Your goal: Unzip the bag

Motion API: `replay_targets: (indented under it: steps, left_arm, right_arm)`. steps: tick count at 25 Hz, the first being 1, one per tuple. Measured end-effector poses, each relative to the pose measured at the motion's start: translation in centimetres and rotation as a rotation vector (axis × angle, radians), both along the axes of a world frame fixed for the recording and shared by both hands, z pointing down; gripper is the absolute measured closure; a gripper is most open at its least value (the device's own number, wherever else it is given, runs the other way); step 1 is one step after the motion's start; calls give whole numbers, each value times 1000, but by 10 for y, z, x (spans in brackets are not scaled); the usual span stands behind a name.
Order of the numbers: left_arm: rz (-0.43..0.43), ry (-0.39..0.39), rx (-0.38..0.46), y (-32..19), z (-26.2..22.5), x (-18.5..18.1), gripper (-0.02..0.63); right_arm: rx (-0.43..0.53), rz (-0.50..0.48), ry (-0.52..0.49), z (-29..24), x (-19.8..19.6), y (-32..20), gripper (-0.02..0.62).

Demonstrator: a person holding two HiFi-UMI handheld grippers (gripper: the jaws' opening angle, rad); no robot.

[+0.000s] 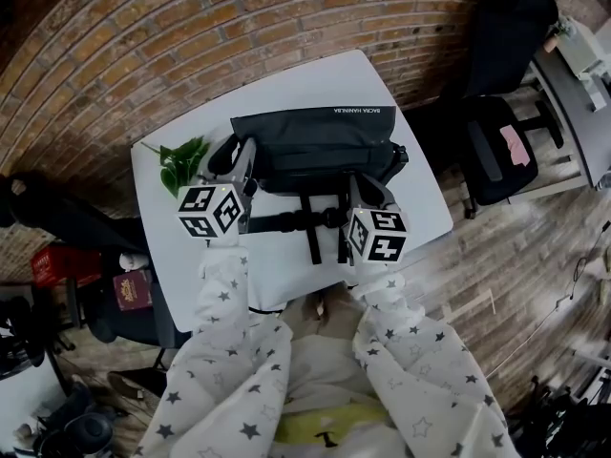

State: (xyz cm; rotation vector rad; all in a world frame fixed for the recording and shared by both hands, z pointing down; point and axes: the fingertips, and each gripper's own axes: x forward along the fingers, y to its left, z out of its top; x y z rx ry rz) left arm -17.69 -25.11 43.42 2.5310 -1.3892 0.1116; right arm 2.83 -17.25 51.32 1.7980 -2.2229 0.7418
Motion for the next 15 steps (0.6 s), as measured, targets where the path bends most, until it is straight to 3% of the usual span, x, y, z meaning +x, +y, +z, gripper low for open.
replay_targets:
  steps: [7, 15]
  left_arm:
    - [-12, 1, 2, 0, -1, -1, 483]
    - [-22, -3, 4, -1, -2, -2, 483]
  right_arm:
    - [-6, 81, -5, -1, 32, 4, 577]
    - [-2, 96, 6, -4, 43, 3, 575]
